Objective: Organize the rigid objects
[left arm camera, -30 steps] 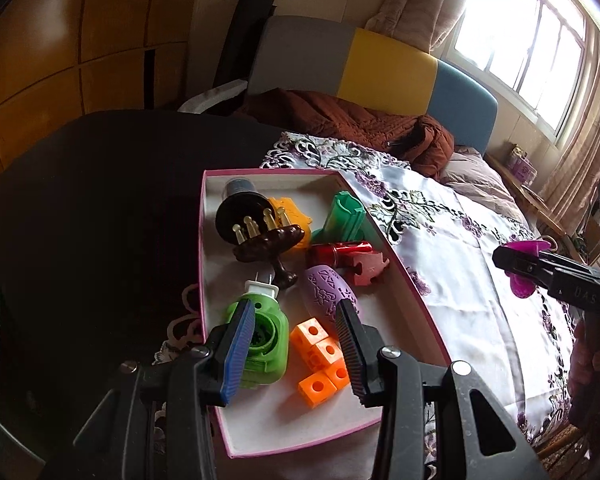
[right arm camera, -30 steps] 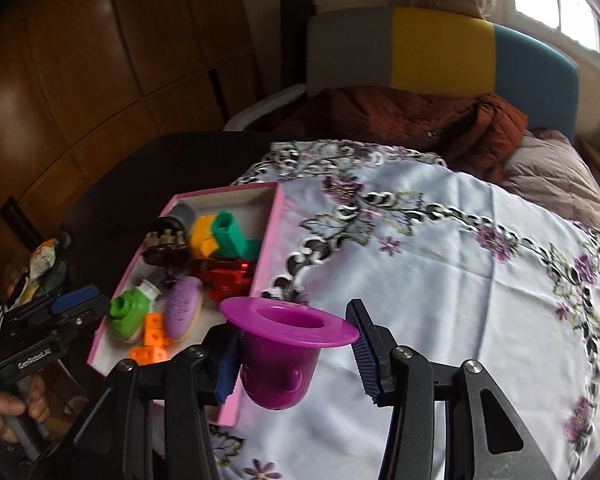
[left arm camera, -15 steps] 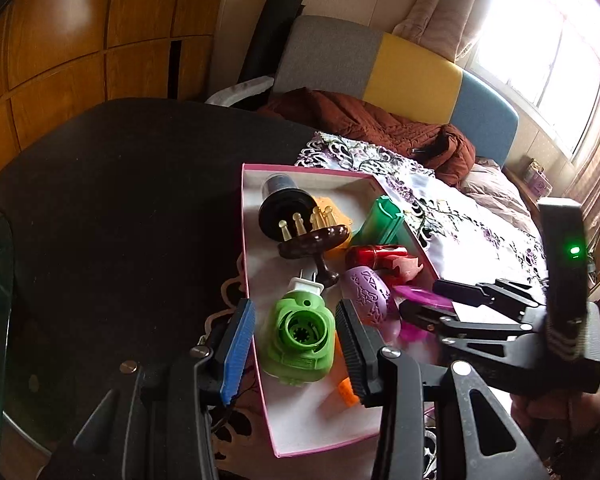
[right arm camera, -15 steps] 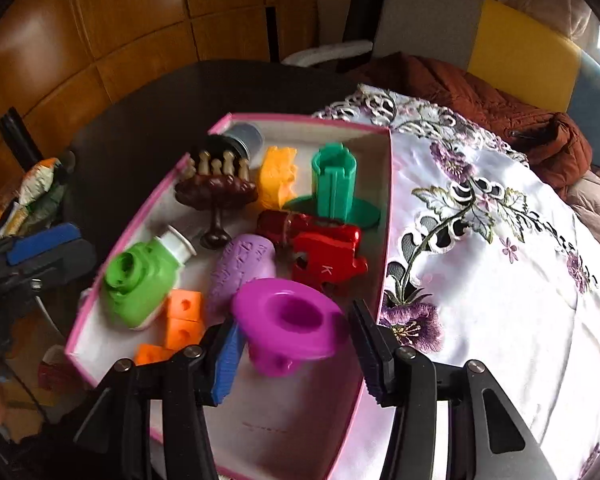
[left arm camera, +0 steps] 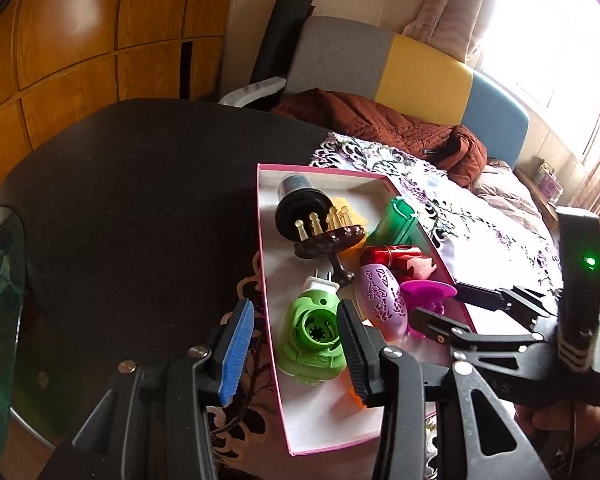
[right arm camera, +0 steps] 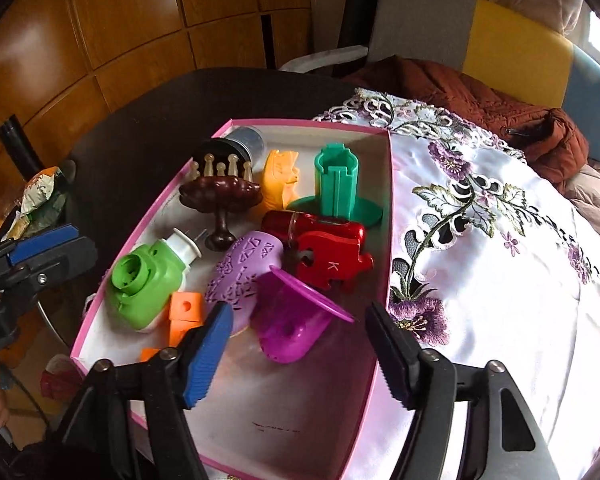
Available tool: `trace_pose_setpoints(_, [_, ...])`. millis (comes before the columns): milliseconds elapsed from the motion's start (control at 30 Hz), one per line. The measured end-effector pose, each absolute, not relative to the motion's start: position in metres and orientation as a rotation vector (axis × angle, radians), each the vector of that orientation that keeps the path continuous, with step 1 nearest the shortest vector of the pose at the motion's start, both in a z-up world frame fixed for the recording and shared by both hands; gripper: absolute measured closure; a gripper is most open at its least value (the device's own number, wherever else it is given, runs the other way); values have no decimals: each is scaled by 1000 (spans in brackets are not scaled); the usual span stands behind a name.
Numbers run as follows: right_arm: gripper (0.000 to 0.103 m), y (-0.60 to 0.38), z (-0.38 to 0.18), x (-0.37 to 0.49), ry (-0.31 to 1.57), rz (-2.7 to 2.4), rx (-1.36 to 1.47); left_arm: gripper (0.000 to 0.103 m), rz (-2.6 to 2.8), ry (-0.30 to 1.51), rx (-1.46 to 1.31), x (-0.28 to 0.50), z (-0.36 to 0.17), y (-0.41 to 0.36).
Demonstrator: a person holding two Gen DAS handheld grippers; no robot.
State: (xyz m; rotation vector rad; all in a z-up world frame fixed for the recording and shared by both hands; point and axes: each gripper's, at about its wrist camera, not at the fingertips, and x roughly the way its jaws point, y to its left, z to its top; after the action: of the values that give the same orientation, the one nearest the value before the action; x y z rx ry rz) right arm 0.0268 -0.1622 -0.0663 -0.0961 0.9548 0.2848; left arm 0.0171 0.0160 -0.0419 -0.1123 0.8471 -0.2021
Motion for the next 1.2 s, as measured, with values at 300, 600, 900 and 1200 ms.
trace_pose_setpoints(300, [16, -173, -44, 5, 865, 216, -3, 47, -137, 814, -74, 7, -31, 12])
trace_pose_setpoints(600, [12, -179, -32, -7, 806, 127, 67, 35, -92, 773, -49, -5, -17, 2])
trace_pose_setpoints(900, [12, -176, -36, -15, 809, 115, 71, 35, -12, 744, -58, -11, -12, 8])
trace_pose_setpoints(1200, [12, -170, -30, -18, 787, 112, 50, 49, 4, 752, -70, -10, -11, 14])
